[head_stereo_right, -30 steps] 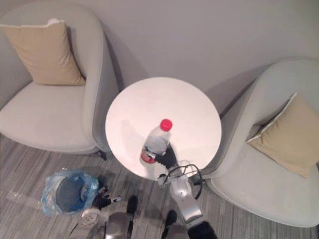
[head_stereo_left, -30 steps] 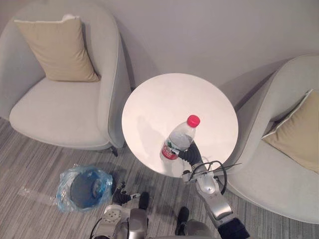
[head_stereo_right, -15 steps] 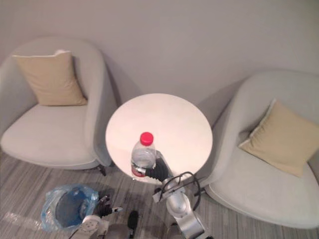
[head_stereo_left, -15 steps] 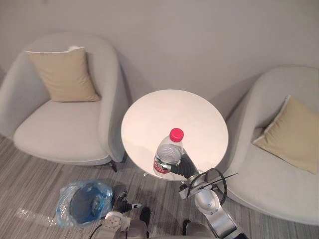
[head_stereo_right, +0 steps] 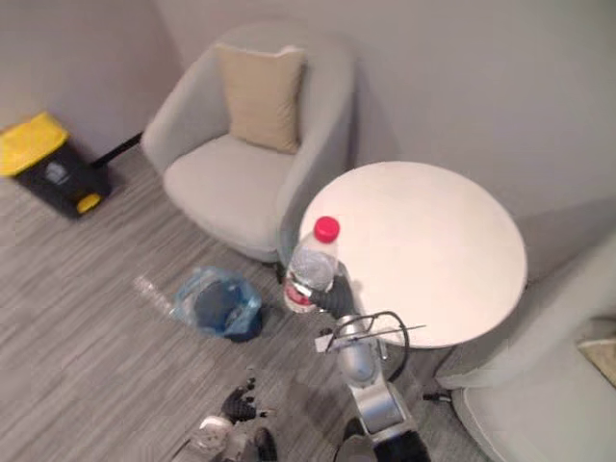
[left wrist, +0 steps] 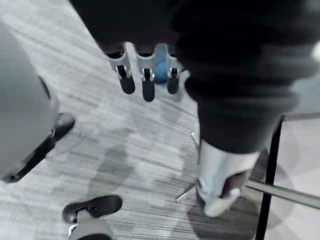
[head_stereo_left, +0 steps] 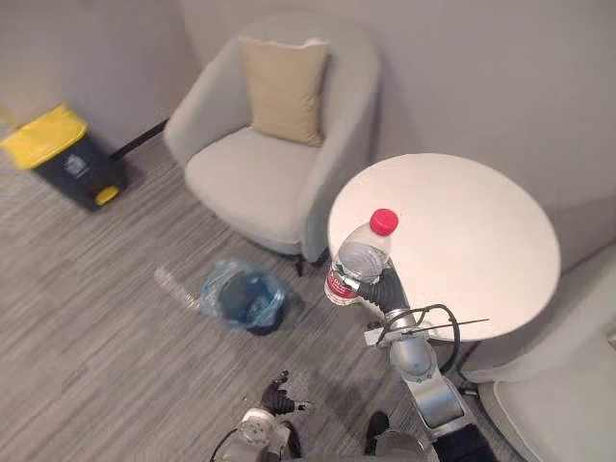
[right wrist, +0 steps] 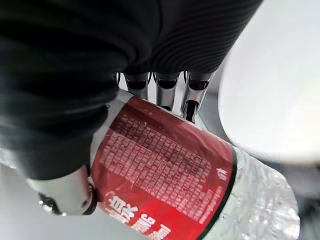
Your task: Gather rubbish on tea table into small bin, then transfer packed bag to large trash can.
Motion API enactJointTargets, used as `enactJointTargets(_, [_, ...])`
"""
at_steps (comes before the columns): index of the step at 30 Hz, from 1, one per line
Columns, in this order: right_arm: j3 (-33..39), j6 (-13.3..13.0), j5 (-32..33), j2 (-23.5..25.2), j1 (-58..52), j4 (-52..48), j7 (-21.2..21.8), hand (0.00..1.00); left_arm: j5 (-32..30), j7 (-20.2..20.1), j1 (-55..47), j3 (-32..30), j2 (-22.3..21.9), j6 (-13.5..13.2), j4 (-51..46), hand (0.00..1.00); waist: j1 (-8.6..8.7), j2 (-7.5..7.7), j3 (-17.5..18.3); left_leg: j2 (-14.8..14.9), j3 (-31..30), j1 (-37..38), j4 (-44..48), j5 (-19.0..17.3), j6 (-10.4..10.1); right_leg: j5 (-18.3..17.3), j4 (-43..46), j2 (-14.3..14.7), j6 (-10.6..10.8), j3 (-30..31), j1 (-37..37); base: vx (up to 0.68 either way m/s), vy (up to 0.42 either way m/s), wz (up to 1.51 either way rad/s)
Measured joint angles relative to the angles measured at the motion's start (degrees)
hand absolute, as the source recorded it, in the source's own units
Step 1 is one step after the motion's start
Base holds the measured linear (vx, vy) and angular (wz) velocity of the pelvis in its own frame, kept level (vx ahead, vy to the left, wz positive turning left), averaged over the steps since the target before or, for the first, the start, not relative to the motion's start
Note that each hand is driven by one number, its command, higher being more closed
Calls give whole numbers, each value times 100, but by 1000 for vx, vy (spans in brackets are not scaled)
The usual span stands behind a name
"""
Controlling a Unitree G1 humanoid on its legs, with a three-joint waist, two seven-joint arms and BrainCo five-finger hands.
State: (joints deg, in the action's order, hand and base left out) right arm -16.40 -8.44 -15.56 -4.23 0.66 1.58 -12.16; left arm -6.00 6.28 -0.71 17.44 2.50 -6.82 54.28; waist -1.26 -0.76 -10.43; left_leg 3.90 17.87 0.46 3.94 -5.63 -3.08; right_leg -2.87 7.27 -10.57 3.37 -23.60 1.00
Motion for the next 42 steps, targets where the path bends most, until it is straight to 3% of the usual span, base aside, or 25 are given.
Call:
enactJointTargets(4, [-282,-3,45,243,-66,266,57,100,12,23,-46,-77,97,-18,-8,0,-107,56,41,-312,-144,172,-236,82,149,-11,135,-265,97,31,-111,-58,149,20])
enactJointTargets(6, [-351,-3,45,275,-105,419,103,100,14,29,-62,-78,138,-17,-2,0,-80,65,36,-515,-352,287,-523,109,203,-212,392,-467,207,-5,-91,-40,97,43])
enactJointTargets(8, [-349,-2,48,262,-251,433,125,100,16,41,-87,-76,163,-18,-11,0,-33,103,17,-644,-637,276,-555,96,254,-692,627,-414,162,493,7,2,45,79])
enactJointTargets(9, [-347,0,49,239,-327,428,148,100,35,53,-128,-77,218,-19,-24,0,86,168,-15,-746,-908,225,-493,77,280,-962,755,-270,95,1026,50,35,-7,74])
enactJointTargets(11, [-350,2,48,172,-339,410,185,100,74,91,-170,-164,243,-26,-120,0,117,251,-27,-880,-1212,164,-355,11,378,-1074,940,-200,-8,1401,114,170,-5,88])
enactJointTargets(12, [-355,4,48,182,-325,402,213,100,120,116,-194,-301,224,-26,-179,0,123,236,-60,-861,-1354,169,-334,-36,474,-955,1454,-170,-131,1525,274,252,-5,91])
enactJointTargets(13, [-334,4,48,167,-340,399,219,100,165,127,-175,-403,209,-3,-159,0,141,99,-118,-703,-1584,174,-189,-123,536,-964,2331,31,-436,1727,775,271,-36,84])
enactJointTargets(14, [-332,3,68,171,-431,376,229,100,170,122,-174,-399,259,-10,-90,0,238,19,-146,-503,-1865,167,18,-302,459,-1166,2239,455,-392,1967,956,183,-39,90])
enactJointTargets(15, [-335,3,89,181,-464,363,231,100,170,121,-169,-401,292,-11,-56,0,236,26,-142,-483,-1939,161,78,-351,433,-1178,2179,527,-413,2000,1010,291,-98,118])
enactJointTargets(16, [-336,2,135,183,-603,316,241,100,167,120,-167,-401,412,-11,-9,0,249,234,-29,-578,-2124,147,362,-524,370,-980,1703,555,-351,1924,1099,245,-107,92])
enactJointTargets(17, [-333,1,177,187,-640,311,254,100,163,124,-174,-403,440,-10,-2,0,244,306,15,-635,-2212,115,528,-622,368,-742,1453,532,-338,1894,1070,371,-170,133])
enactJointTargets(18, [-279,-2,215,151,-710,269,259,100,159,126,-125,-410,421,4,80,0,256,304,55,-634,-2240,-137,1284,-861,336,-622,1256,504,-214,1730,856,389,-146,100])
enactJointTargets(19, [-153,0,223,139,-732,206,241,100,158,123,-124,-415,351,-24,-1,0,235,195,31,-519,-2013,-537,2146,-892,281,-626,1030,576,-230,1605,642,315,-106,83])
enactJointTargets(21, [-125,-4,263,79,-679,116,208,100,161,124,-110,-477,269,-22,-155,0,126,28,-20,-293,-1641,-894,2980,-885,259,-644,769,707,-275,1556,402,262,-60,15])
enactJointTargets(22, [-126,-1,274,41,-576,121,208,100,160,125,-86,-546,213,-18,-206,0,91,-73,-104,-71,-1315,-1158,3756,-767,59,-645,557,774,-328,1518,113,377,-42,-3])
enactJointTargets(23, [-124,-1,292,28,-532,139,195,100,161,128,-75,-546,214,-18,-227,0,61,-40,-159,104,-1018,-1255,4125,-817,68,-659,430,752,-351,1535,-141,367,-15,-5])
enactJointTargets(26, [-76,-3,326,30,-453,142,109,100,160,125,-70,-542,222,-19,-282,0,53,57,-224,154,-883,-1288,3580,-1116,99,-668,402,538,-363,1603,-449,287,52,-4])
enactJointTargets(28, [75,-4,325,40,-385,143,71,100,156,127,-45,-507,216,-23,-319,0,39,93,-247,92,-912,-1351,2299,-850,72,-677,467,405,-328,1596,-523,235,137,5])
enactJointTargets(29, [203,-6,325,23,-389,114,42,100,154,128,-64,-475,169,-22,-319,0,41,-73,-189,172,-972,-1255,1105,403,125,-776,515,480,-144,1591,-607,225,199,9])
enactJointTargets(30, [280,21,325,96,-357,211,26,100,153,132,-5,-469,193,-21,-344,0,32,112,-242,50,-972,-1188,1165,381,141,-910,565,349,18,1647,-643,259,221,14])
enactJointTargets(31, [293,37,321,169,-364,208,32,100,152,132,3,-462,279,-11,-360,0,2,215,-210,-48,-980,-1140,1048,380,156,-810,571,272,5,1712,-611,191,171,12])
enactJointTargets(36, [129,11,306,238,-274,281,105,100,130,133,-42,-454,394,-7,-334,0,-152,204,-213,-67,-803,-632,765,306,270,-406,814,264,64,2211,-677,142,108,-13])
enactJointTargets(39, [61,-4,278,321,-159,523,107,100,99,132,-56,-456,422,-18,-281,0,-181,191,-203,-72,-594,-394,517,304,267,-390,1007,248,91,2477,-593,41,43,-48])
enactJointTargets(42, [-82,27,185,222,23,983,136,100,105,130,-54,-453,431,-17,-241,0,-175,136,-238,-106,-396,-317,406,227,304,-375,2117,238,114,2767,124,-9,55,-55])
